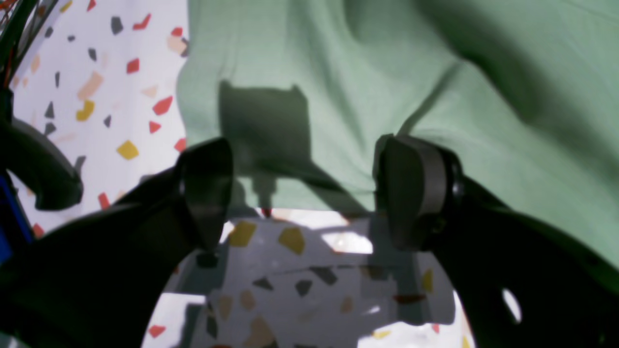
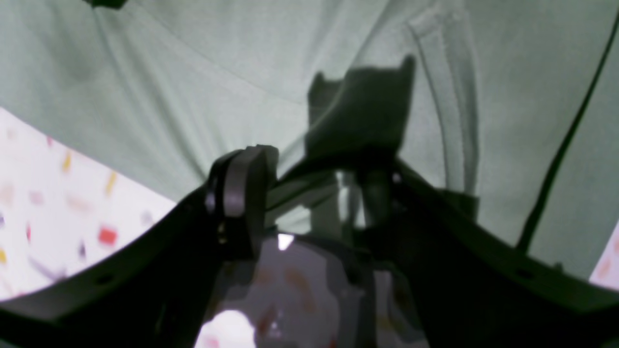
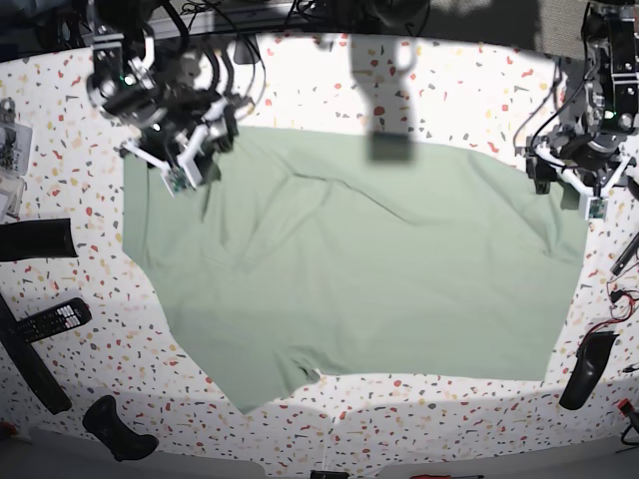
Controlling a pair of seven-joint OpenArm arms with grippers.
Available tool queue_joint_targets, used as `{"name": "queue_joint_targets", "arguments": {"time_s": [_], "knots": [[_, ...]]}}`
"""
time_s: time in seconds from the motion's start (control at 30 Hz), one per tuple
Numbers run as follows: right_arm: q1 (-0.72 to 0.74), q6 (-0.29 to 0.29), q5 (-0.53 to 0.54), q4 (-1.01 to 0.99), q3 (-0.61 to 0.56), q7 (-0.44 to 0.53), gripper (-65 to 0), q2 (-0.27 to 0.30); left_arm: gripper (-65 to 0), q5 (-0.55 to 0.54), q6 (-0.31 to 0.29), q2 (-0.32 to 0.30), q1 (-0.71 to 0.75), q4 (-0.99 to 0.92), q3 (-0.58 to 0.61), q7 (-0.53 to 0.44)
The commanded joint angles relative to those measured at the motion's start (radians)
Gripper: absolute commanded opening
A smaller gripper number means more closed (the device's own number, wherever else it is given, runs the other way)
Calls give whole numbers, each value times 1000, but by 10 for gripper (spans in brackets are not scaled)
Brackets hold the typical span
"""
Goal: Fold the T-shirt properly
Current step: 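Grasp the collar edge with both grippers and pull it back flat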
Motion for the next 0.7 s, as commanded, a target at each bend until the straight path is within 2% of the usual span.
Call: {"name": "queue_joint_targets", "arguments": {"time_s": [0.0, 0.27, 0.43, 0.67], "knots": [[-13, 4, -15, 25, 21, -19, -356, 6, -202, 79, -7, -3, 60, -30, 10, 216], [-35, 4, -15, 58, 103, -21, -356, 6, -202, 125, -5, -2, 148, 4, 10, 222], [-35, 4, -16, 58, 104, -26, -356, 10, -202, 142, 25, -2, 224, 117, 10, 258], [-36, 4, -15, 58, 104, -37, -356, 71, -202, 177, 113, -2, 348, 285, 10, 282]]}}
